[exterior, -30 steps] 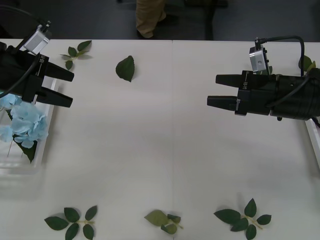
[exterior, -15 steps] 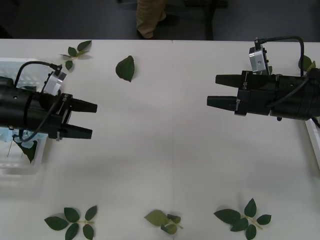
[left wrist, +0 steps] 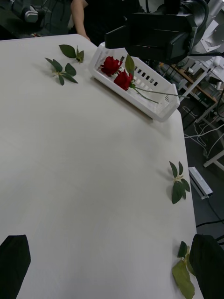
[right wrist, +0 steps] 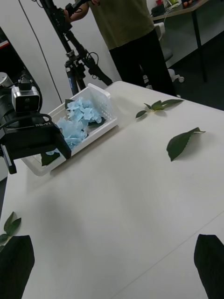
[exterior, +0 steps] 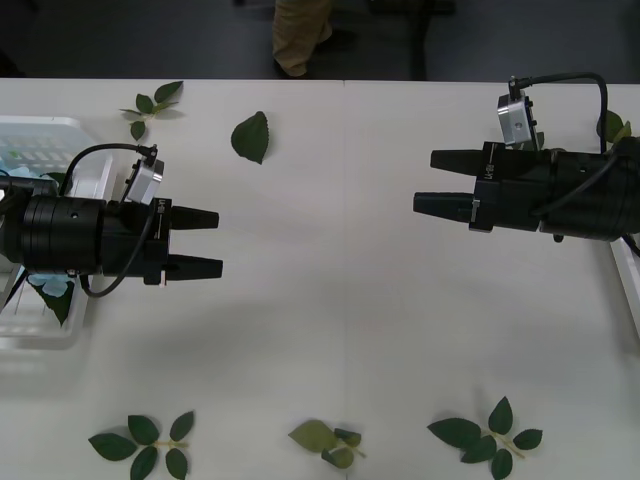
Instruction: Place the red flowers into the right box and the blue flowers into the left box. If a person shows an open palm, hand one flower to the person first, then continue sorting.
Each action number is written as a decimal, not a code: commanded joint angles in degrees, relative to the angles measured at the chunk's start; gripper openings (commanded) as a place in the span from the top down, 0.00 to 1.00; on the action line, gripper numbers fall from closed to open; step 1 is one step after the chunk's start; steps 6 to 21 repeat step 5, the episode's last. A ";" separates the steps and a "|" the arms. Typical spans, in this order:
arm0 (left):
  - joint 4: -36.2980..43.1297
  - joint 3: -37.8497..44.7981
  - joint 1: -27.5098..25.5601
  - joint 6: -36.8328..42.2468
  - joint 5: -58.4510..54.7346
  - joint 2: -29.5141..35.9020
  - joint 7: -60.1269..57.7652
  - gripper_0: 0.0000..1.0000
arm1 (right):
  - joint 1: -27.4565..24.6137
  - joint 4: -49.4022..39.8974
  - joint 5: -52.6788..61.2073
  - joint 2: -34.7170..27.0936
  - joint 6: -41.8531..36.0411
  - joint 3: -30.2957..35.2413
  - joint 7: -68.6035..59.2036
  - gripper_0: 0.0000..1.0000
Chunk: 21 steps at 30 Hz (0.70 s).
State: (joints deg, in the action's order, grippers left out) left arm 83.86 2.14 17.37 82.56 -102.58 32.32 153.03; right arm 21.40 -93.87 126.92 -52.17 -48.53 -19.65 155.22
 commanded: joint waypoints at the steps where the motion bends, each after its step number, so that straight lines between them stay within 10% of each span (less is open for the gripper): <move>1: 1.84 1.64 -0.85 -0.47 0.63 -0.68 1.97 0.00 | 1.80 -1.67 0.61 -0.30 0.37 -0.21 -0.22 0.00; 21: 1.84 1.64 -0.85 -0.47 0.63 -0.68 1.97 0.00 | 1.80 -1.67 0.61 -0.30 0.37 -0.21 -0.22 0.00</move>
